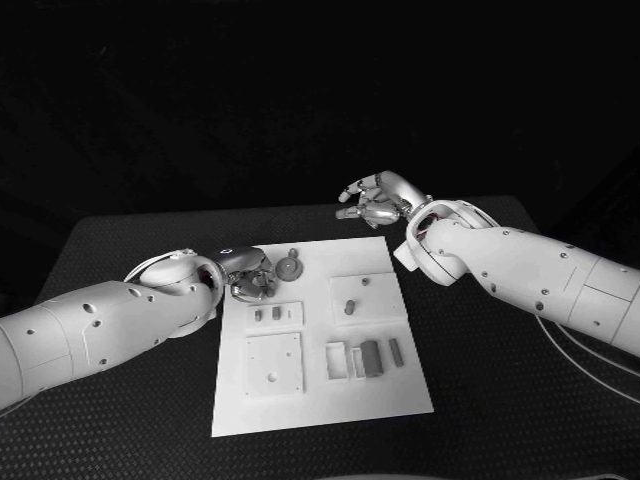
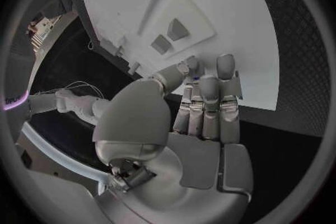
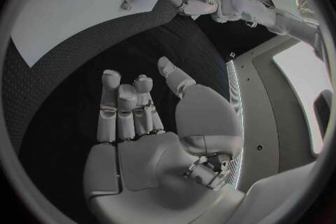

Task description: Assemble the parts on the task board

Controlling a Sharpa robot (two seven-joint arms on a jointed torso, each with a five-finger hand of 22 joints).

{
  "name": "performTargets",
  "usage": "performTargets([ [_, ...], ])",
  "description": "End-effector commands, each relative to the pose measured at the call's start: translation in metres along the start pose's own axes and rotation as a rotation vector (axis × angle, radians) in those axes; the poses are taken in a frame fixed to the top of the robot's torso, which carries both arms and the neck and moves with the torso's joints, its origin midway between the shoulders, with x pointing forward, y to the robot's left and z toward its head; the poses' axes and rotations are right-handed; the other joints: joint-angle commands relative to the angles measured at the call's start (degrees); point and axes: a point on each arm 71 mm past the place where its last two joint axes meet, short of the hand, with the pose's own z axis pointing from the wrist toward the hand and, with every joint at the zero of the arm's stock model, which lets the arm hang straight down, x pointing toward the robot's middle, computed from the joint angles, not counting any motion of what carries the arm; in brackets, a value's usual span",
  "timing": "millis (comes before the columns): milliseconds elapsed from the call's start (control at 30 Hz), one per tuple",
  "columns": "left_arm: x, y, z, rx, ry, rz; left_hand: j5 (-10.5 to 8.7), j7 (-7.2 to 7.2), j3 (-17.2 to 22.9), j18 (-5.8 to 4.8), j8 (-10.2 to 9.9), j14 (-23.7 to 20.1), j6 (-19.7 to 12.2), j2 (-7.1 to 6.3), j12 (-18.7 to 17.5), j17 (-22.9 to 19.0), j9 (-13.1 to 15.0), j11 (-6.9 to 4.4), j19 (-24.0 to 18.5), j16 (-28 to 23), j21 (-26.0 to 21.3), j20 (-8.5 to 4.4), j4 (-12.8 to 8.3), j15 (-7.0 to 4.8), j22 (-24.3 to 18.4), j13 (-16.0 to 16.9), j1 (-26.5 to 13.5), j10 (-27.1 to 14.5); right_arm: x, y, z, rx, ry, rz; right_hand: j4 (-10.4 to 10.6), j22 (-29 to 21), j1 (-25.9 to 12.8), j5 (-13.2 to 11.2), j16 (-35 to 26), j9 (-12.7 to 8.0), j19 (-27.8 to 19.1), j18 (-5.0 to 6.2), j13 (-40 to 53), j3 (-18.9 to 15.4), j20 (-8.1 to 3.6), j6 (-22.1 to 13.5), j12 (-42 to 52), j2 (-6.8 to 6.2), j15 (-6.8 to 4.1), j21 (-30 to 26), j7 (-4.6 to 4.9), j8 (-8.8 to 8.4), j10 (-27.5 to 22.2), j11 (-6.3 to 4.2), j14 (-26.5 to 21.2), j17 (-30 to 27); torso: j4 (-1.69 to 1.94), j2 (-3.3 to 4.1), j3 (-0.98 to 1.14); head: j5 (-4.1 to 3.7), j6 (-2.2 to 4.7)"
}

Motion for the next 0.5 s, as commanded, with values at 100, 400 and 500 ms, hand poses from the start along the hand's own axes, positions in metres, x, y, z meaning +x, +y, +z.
performTargets([
  [100, 0.0056, 0.0025, -0.0009, -0.016, 0.040, -0.014, -0.36, 0.16, -0.3, 2.50, -0.2, -0.3, -0.5, -0.60, -0.2, 0.1, -0.1, -0.03, -0.1, -0.2, -0.2, 0.01, -0.2, -0.10, 1.2, 0.0, 0.2, -0.2, 0.0008, 0.0007, 0.0001, -0.006, 0.011, -0.001, 0.1, 0.6, -0.8, -0.2, 0.3, 0.1, 0.0, 0.75, -0.1, -0.1, -0.20, -0.3, 0.3, 0.03, 0.02, -0.3, 0.63, -0.39, 0.1, 0.19, 0.3, -0.1, -0.02, -0.01, 0.01, 0.02, -0.01],
  [400, 0.0057, 0.0046, -0.0017, -0.025, 0.043, -0.018, 0.88, 0.97, -0.9, 2.49, -2.6, -0.6, -4.9, -2.33, -0.6, 0.0, -1.1, 0.24, -0.3, -0.3, -0.3, 0.20, 0.1, 0.20, 1.2, -0.2, -0.3, -1.2, -0.0005, -0.0010, -0.0006, -0.001, 0.011, -0.002, 0.1, 0.7, -0.8, -0.2, 0.3, 0.1, 0.0, 0.75, -0.1, -0.1, -0.20, -0.3, 0.3, 0.01, 0.01, -0.3, 0.63, -0.39, 0.1, 0.19, 0.3, -0.1, 0.03, -0.01, 0.01, 0.04, 0.04],
  [500, 0.0057, 0.0063, -0.0026, -0.030, 0.045, -0.018, -0.37, 1.40, -0.9, 2.63, -3.1, -0.8, -6.1, -2.21, -0.6, 0.0, -1.3, 0.45, -0.5, -0.4, -0.4, 0.38, -0.1, 0.35, 1.2, -0.1, -0.1, -1.4, -0.0004, -0.0009, -0.0006, -0.001, 0.011, -0.002, 0.1, 0.7, -0.8, -0.2, 0.3, 0.1, 0.0, 0.75, -0.1, -0.1, -0.20, -0.3, 0.3, -0.01, 0.01, -0.3, 0.63, -0.40, 0.1, 0.19, 0.3, -0.1, 0.01, -0.04, 0.02, -0.02, 0.11],
])
